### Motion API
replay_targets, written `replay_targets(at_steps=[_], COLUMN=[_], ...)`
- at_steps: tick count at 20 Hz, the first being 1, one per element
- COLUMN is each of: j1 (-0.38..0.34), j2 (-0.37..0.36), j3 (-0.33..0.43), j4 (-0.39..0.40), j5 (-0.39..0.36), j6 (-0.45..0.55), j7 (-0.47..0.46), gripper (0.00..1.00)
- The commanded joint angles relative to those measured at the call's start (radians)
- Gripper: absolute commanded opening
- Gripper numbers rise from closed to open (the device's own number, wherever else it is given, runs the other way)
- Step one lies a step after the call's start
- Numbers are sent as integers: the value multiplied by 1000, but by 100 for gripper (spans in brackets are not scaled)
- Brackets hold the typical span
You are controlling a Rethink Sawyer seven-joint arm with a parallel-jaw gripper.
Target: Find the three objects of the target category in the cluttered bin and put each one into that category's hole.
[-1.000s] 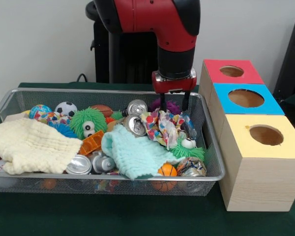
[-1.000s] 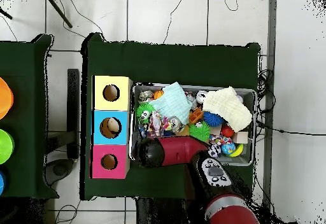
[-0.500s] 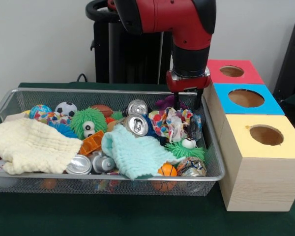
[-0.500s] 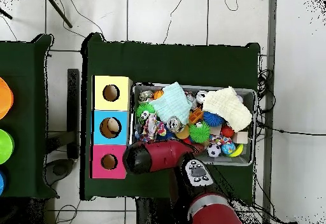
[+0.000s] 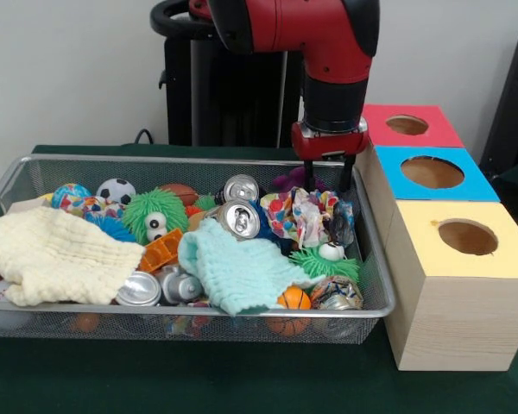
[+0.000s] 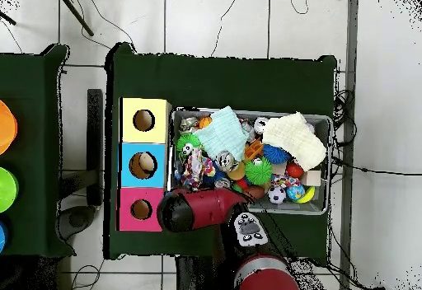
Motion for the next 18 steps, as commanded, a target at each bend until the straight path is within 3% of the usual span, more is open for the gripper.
replay_targets(at_steps=[1, 12, 18], j1=[34, 92, 111], j2=[51, 30, 122], j3=[41, 22, 19], j4=[79, 105, 68], j5=[-5, 27, 36], j6=[-107, -126, -185], j7=[177, 193, 203], gripper=[100, 100, 100])
